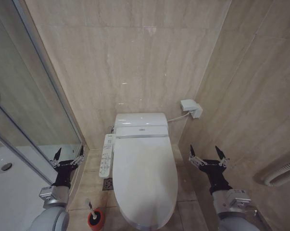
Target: Open the toilet lid, clean the toilet bowl with a toilet brush, close the toilet lid, and flush.
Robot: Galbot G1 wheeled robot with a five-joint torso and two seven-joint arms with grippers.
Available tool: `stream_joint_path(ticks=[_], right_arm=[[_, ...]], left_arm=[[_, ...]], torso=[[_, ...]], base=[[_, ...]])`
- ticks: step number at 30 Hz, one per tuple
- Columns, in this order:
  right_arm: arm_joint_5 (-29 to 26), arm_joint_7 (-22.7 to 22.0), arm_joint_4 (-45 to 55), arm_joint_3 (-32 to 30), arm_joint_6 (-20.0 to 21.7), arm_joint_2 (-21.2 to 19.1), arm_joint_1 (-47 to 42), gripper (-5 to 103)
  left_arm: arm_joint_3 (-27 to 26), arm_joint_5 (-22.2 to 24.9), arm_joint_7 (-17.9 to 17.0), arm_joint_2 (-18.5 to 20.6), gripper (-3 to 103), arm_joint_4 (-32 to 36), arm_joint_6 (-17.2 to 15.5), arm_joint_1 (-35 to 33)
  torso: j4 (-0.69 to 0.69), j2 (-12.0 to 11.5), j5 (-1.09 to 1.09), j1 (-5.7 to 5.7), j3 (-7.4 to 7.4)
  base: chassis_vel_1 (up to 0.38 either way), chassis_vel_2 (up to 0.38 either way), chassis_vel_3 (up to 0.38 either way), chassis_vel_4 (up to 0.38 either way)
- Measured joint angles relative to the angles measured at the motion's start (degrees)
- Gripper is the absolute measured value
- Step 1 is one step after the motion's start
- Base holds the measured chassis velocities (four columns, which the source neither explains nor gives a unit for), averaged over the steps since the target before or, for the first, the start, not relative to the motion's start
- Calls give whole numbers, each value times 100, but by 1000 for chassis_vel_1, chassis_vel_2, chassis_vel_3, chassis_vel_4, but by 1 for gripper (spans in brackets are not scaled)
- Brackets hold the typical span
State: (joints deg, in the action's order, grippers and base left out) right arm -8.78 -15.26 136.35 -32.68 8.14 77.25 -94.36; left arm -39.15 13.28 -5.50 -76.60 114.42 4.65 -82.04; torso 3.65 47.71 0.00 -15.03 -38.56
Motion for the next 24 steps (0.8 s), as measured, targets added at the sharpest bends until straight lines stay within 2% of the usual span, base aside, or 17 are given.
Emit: stream_joint_path(ticks=[15,24], right_arm=[[0,0,0,0,0,0,0,100],[0,0,0,0,0,0,0,100]], left_arm=[[10,-32,49,-26,99,10,-14,41],[23,-58,110,-49,99,-13,100,55]], torso=[[0,0,0,2,0],[-1,-1,0,-2,-1]], base=[[-2,0,2,-4],[-55,62,54,-60]])
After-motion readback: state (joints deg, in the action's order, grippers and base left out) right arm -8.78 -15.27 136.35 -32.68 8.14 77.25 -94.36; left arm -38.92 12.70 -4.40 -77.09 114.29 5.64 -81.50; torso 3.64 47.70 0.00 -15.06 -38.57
